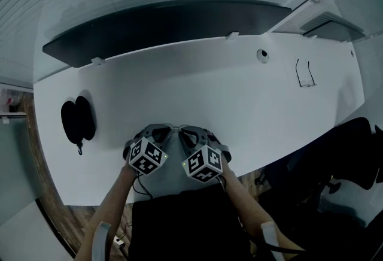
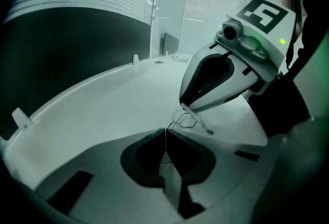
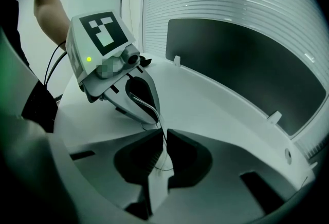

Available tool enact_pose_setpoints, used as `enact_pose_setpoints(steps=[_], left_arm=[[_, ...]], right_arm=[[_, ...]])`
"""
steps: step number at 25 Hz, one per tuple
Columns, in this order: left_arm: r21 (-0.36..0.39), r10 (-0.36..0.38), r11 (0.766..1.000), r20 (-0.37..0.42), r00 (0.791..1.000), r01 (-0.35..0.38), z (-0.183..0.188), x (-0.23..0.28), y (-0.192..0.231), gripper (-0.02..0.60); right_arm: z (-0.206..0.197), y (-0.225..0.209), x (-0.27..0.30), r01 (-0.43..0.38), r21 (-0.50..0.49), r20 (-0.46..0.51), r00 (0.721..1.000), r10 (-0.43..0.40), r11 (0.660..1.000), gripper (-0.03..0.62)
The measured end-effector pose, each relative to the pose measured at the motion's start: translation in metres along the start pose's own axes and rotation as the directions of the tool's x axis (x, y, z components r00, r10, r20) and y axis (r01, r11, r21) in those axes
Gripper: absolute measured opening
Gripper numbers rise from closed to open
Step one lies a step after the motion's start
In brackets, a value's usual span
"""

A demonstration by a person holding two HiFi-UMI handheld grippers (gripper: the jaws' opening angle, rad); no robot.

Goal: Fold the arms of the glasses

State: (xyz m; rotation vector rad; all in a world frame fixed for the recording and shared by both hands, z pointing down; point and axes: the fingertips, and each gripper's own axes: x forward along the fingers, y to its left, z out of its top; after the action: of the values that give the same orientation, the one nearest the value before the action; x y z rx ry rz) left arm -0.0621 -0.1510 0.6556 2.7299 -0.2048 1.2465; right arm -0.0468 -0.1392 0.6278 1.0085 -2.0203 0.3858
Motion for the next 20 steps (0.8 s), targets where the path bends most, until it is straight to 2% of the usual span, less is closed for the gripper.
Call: enact_pose_setpoints(steps=[4,8,14,20], left_arm=[[-0.001,0.001,1.0,0.029,1.0,-0.001,0.005,-0.003,0.002,0.015],[0.011,0.002,1.0,0.066,0.998,-0.003,0.008,-0.015,0.004,0.015],[-0.063,0.001,0.998,0.035,0.999,0.001,-0.02,-0.021,0.008,0.015],[-0.099,0.009,0.995,0.053,0.999,-0.004,-0.02,-0.026,0.009,0.015]], right_arm=[[-0.001,0.001,0.005,-0.008,-0.01,-0.012,1.0,0.008,1.0,0.031],[-0.009,-0.003,0.01,-0.01,0.024,-0.037,0.999,0.011,1.0,0.017],[-0.016,-0.009,0.013,0.001,0.041,-0.042,0.999,0.001,0.999,0.017],[-0.018,-0.009,0.018,-0.009,0.041,-0.06,0.998,0.012,0.999,0.017]])
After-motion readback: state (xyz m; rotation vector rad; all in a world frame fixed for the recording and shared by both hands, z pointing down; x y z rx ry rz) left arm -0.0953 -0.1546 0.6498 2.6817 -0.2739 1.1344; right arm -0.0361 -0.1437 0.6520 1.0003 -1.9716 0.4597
